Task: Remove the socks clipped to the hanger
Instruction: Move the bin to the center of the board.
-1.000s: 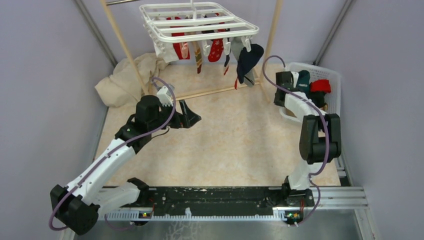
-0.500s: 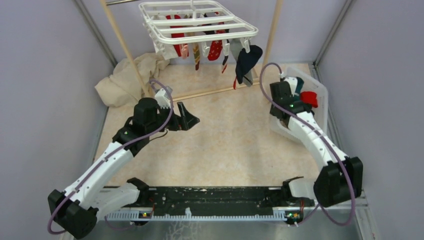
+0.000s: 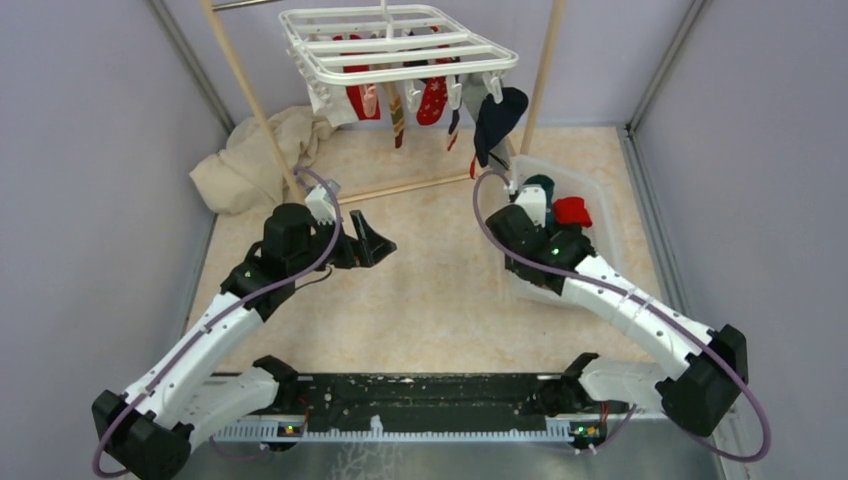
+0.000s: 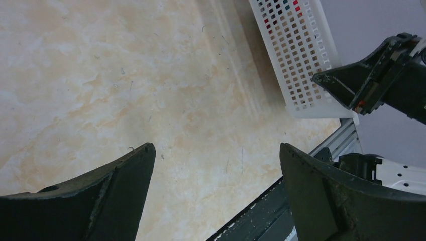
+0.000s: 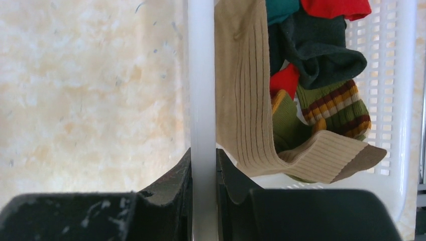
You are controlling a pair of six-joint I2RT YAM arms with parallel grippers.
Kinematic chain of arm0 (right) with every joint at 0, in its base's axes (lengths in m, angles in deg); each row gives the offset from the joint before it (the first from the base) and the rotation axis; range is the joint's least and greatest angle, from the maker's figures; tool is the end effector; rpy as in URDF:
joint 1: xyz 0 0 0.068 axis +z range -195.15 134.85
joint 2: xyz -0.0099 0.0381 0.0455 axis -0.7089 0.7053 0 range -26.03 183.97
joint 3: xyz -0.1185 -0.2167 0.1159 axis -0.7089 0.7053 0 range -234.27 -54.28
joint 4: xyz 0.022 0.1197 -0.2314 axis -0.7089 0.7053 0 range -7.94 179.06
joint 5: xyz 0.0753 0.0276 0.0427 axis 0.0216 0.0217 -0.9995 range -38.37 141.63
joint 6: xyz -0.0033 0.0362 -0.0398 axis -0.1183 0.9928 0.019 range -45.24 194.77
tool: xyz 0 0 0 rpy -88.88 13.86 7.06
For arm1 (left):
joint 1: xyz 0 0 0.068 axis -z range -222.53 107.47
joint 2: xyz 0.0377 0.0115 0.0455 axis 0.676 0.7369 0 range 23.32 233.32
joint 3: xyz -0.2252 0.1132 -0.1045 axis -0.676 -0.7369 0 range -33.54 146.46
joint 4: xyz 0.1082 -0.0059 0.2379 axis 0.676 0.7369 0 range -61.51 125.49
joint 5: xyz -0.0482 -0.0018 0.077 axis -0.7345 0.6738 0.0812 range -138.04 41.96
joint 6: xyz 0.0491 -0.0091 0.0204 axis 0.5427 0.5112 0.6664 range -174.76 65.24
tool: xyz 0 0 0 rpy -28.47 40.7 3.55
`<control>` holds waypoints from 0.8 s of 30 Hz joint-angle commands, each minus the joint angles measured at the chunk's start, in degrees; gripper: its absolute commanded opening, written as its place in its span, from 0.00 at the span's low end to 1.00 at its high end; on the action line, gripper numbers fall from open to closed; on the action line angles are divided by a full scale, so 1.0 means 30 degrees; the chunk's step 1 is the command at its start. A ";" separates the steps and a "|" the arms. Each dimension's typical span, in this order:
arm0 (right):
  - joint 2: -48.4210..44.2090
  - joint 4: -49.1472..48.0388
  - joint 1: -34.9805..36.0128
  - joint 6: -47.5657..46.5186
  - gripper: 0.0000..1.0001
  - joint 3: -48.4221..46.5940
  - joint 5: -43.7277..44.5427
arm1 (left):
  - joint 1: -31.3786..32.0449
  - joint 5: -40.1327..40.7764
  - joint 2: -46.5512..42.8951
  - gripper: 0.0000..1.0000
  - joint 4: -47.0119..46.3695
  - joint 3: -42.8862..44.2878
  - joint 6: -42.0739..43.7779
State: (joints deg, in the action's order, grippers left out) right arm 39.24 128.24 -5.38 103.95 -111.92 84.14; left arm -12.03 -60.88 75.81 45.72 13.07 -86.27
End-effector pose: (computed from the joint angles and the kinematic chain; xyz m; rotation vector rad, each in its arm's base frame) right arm 0.1827 0.1271 0.2963 0.0062 2.3229 -0.1279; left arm 0.1761 -0.1128 0.3147 0.1359 2.0785 -0.9069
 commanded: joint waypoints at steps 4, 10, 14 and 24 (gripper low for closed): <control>0.0764 0.1915 0.4643 0.3380 0.00 -0.1077 0.3264 | 0.0057 0.0193 -0.0549 0.99 0.0358 -0.0074 -0.0133; 0.2305 0.2333 0.7935 0.5126 0.00 -0.1994 0.3748 | 0.0040 0.0344 -0.0878 0.99 0.0610 -0.0137 -0.0133; 0.3846 0.1689 0.9165 0.5266 0.00 -0.2746 0.3709 | 0.0040 0.0470 -0.1013 0.99 0.0663 -0.0224 -0.0159; 0.6440 -0.0776 0.9522 0.2578 0.00 -0.4998 0.3905 | 0.0048 0.0603 -0.1145 0.99 0.0653 -0.0421 -0.0178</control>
State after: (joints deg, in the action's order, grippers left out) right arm 57.08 131.71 22.58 116.09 -121.21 93.39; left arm -12.03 -59.94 73.42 47.65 12.31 -86.51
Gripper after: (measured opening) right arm 0.164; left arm 0.989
